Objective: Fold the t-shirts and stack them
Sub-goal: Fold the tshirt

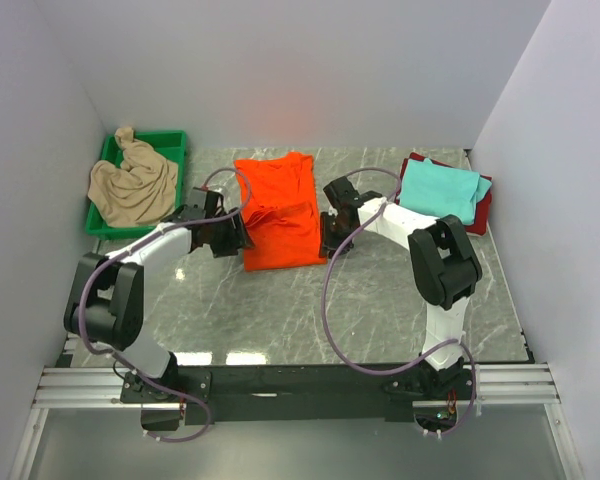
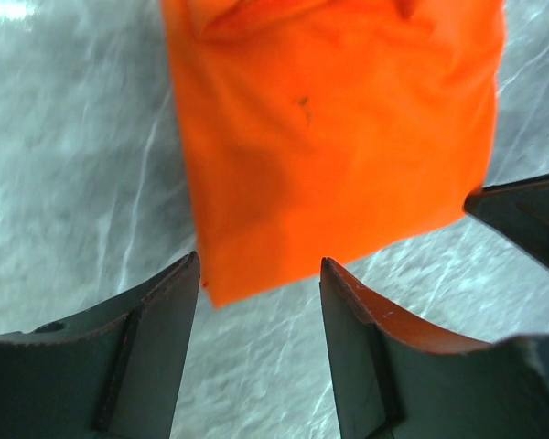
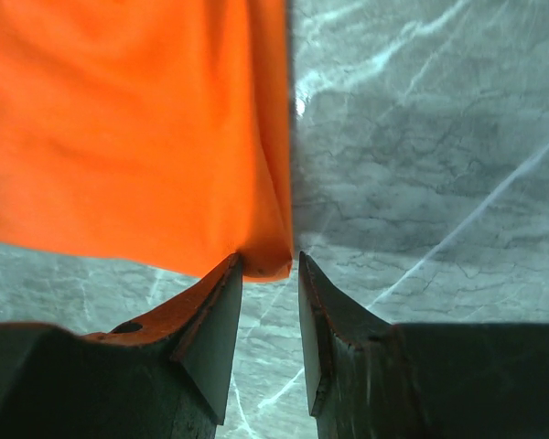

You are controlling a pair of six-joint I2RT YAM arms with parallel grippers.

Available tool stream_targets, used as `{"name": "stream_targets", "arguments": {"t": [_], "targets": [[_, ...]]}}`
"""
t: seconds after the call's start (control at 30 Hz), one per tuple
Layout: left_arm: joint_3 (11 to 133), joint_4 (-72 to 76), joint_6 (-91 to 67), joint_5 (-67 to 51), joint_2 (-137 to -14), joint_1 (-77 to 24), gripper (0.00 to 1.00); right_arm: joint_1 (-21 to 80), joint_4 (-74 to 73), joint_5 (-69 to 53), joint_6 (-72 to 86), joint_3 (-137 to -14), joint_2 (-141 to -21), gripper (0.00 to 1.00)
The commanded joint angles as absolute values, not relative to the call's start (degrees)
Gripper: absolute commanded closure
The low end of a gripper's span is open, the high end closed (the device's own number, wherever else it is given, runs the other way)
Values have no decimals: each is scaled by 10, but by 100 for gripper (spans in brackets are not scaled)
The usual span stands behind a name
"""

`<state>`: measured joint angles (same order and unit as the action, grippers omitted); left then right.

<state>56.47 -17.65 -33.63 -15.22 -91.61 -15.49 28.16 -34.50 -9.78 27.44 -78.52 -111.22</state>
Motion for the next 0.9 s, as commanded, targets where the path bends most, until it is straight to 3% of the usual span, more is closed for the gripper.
{"name": "stream_targets", "arguments": {"t": [0.0,0.53,0.87], "targets": [[535,-187,-331,-122,-882,-157,40,289,-311,-96,286,-773,-1072,62],[475,-139,-366,-153,-891,-170,44,298,-321,-90,296,-762,-1105,66],[461,-129,-381,-155,-912,-182,55,305,-326,-84,298,-767,-1121,71]]}}
